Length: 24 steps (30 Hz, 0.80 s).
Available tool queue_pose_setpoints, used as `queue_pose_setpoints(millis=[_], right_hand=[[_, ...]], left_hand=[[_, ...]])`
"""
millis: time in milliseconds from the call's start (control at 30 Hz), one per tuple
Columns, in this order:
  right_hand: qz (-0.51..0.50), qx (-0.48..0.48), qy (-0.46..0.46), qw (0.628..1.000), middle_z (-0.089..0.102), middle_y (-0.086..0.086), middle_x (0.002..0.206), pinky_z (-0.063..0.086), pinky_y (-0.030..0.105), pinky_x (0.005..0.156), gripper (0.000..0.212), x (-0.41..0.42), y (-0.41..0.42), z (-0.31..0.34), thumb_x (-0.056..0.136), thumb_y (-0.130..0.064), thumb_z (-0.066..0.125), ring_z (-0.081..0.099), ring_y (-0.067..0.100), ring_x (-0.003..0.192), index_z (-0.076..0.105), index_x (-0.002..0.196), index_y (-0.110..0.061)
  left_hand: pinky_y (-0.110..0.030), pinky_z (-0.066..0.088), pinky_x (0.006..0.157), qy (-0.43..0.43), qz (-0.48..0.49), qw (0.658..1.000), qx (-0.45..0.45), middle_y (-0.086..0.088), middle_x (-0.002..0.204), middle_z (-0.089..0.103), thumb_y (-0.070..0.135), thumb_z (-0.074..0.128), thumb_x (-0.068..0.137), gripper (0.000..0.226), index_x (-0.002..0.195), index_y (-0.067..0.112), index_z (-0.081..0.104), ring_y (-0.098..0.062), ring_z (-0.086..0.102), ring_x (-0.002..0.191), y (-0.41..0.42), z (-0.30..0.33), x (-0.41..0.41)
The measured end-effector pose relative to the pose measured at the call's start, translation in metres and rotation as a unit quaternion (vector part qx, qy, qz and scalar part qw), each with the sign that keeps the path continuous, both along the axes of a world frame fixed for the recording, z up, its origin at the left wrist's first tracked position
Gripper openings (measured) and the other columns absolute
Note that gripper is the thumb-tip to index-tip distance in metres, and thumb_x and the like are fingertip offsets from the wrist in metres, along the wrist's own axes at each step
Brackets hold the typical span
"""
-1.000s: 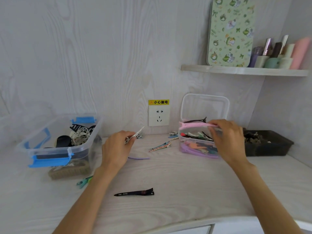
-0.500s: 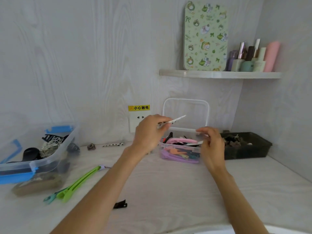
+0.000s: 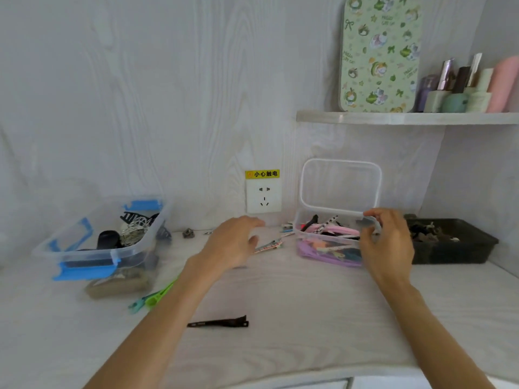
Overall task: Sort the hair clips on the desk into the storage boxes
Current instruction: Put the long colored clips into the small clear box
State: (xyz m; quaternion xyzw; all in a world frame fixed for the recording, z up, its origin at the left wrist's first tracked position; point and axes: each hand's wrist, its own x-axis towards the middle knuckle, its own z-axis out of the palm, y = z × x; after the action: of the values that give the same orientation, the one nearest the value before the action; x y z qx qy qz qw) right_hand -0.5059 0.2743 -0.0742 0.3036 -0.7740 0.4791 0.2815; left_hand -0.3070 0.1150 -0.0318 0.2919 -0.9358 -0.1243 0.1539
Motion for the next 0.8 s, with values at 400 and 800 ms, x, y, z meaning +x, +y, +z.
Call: queue_pose_setpoints(millis=[400, 800], right_hand=[[0.447, 0.334, -0.160, 0.814, 0.033, -0.021, 0.135, 0.019, 0.026, 0.114, 0.068, 0.145, -0.048, -0.002, 0.078, -0.051, 0.066, 0.025, -0.003, 0.129, 0.035, 0.137, -0.037], [0.233, 0.448, 0.049, 0.862, 0.023, -0.002, 0.149, 0.026, 0.036, 0.105, 0.063, 0.128, -0.094, -0.026, 0.093, -0.055, 0.034, 0.025, 0.022, 0.134, 0.022, 0.146, -0.024]], left_hand=[[-0.032, 0.047, 0.082, -0.100, 0.203, 0.967, -0.119, -0.003, 0.117, 0.054, 0.017, 0.043, 0.096, 0.030, 0.123, 0.024, 0.054, -0.021, 0.053, 0.110, 0.001, -0.052, 0.103], [-0.031, 0.050, 0.076, 0.084, 0.149, 0.984, -0.042, 0.003, 0.110, 0.062, 0.034, 0.050, 0.094, 0.031, 0.124, 0.031, 0.059, -0.019, 0.059, 0.099, 0.001, -0.060, 0.106]])
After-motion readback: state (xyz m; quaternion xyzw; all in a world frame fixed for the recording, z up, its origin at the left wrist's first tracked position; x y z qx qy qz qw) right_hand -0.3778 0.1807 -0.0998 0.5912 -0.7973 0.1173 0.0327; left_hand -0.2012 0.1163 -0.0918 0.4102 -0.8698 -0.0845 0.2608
